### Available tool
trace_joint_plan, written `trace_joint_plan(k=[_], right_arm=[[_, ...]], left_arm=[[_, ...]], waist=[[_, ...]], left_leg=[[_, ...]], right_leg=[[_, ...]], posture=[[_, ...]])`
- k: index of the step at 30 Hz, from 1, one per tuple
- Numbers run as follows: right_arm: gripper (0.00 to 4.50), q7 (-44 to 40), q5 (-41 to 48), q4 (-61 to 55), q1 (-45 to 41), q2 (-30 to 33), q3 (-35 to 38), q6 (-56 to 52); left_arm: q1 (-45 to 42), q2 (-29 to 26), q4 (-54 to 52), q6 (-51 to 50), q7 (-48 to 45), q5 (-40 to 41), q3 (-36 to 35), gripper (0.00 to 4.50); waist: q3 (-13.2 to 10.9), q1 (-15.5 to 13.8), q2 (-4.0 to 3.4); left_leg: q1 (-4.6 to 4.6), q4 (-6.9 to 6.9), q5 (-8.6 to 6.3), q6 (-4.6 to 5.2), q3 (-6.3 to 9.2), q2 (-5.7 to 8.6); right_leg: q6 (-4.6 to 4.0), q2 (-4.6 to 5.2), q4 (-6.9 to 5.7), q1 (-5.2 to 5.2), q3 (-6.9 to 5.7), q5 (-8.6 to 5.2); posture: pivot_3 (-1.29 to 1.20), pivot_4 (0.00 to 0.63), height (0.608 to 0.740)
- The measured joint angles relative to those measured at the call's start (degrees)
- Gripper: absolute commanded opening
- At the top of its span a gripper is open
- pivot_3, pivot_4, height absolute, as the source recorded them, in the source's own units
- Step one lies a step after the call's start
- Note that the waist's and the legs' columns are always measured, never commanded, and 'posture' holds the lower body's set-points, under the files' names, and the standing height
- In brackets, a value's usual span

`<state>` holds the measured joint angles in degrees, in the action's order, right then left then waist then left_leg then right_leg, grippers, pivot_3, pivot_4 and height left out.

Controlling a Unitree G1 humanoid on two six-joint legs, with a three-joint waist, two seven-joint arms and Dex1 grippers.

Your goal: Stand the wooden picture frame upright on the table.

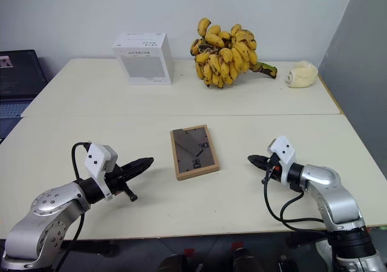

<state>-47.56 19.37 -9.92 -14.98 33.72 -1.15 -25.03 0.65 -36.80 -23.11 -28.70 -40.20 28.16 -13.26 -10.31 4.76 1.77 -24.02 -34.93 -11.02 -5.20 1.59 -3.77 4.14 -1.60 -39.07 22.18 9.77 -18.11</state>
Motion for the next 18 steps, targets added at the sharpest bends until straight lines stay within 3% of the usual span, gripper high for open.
trace_joint_plan(k=[18], right_arm=[[0.00, 0.1, -0.2, 0.2, -0.3, -0.4, -0.2, 0.1]], left_arm=[[0.0, 0.0, 0.1, -0.5, 1.9, -0.1, -0.2, 0.00]], waist=[[0.0, 0.0, 0.00]], left_leg=[[0.00, 0.00, 0.00, 0.00, 0.00, 0.00]], right_leg=[[-0.02, 0.00, -0.01, 0.00, 0.00, 0.01]], posture=[[0.00, 0.150, 0.740]])
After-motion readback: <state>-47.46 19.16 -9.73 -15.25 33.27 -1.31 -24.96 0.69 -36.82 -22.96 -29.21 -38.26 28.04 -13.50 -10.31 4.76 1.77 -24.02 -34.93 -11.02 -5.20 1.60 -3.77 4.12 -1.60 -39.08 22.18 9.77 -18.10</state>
